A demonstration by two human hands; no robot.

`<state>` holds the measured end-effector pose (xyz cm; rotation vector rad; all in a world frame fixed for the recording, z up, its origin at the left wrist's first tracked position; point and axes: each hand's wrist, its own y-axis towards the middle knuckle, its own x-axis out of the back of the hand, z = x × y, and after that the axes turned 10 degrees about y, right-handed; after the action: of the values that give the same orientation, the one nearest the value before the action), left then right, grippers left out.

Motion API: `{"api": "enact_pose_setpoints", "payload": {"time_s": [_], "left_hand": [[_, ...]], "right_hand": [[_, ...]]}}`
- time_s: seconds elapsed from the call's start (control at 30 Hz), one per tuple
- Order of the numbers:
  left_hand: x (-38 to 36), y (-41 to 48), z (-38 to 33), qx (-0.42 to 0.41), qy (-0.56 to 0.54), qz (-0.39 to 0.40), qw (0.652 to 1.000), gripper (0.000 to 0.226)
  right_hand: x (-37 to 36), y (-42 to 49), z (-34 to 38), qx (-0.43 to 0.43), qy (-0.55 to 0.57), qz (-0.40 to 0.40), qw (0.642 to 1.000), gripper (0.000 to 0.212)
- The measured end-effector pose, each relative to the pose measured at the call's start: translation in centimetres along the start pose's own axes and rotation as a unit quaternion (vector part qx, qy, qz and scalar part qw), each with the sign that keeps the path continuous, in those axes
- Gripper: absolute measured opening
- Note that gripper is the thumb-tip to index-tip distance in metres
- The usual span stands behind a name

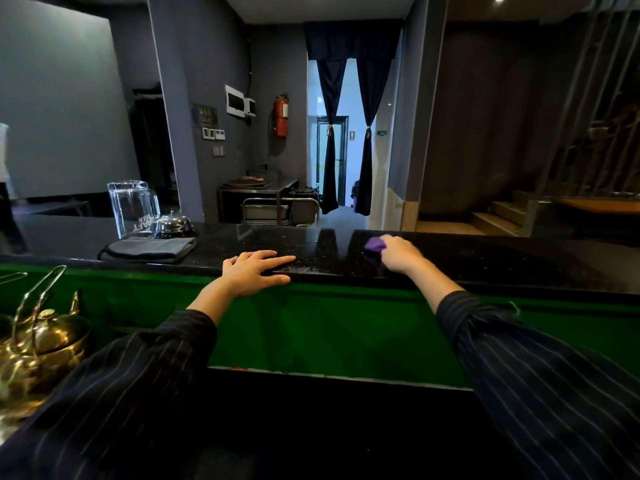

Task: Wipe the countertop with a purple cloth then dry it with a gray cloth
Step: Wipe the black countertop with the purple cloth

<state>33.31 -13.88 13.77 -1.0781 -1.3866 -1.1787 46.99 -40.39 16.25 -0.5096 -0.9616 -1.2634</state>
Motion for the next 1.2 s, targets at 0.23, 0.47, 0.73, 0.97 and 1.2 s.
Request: {"api": "enact_pose_setpoints", "payload": {"time_s": [0.23, 0.47, 0.73, 0.97, 1.2], "left_hand": [[-0.4, -0.1, 0.0, 0.001, 0.005, -0.027, 1.0, 0.05], [-0.5, 0.1, 0.3, -0.014, 0.004, -0.039, 0.999, 0.05], [-1.3, -0.9, 10.6, -0.02, 0.068, -0.08, 0.994, 0.08], [-1.6, -0.4, 11.2, -0.041, 0.053, -0.09, 0.994, 0.047], [-1.4, -0.4, 11.5, -0.076, 0.023, -0.082, 0.993, 0.046]], "right_hand": [[-2.0, 0.9, 1.9, -0.127, -0.034, -0.072, 0.989, 0.052], [-7.1, 1.4, 11.3, 0.068, 0.028, 0.091, 0.993, 0.051], [-8.3, 5.5, 11.2, -0.017, 0.038, 0.037, 0.998, 0.051], [-12.4, 8.0, 16.9, 0.005, -0.029, 0.047, 0.998, 0.052], [-13.4, 6.5, 20.3, 0.148, 0.121, 0.177, 0.965, 0.053]]}}
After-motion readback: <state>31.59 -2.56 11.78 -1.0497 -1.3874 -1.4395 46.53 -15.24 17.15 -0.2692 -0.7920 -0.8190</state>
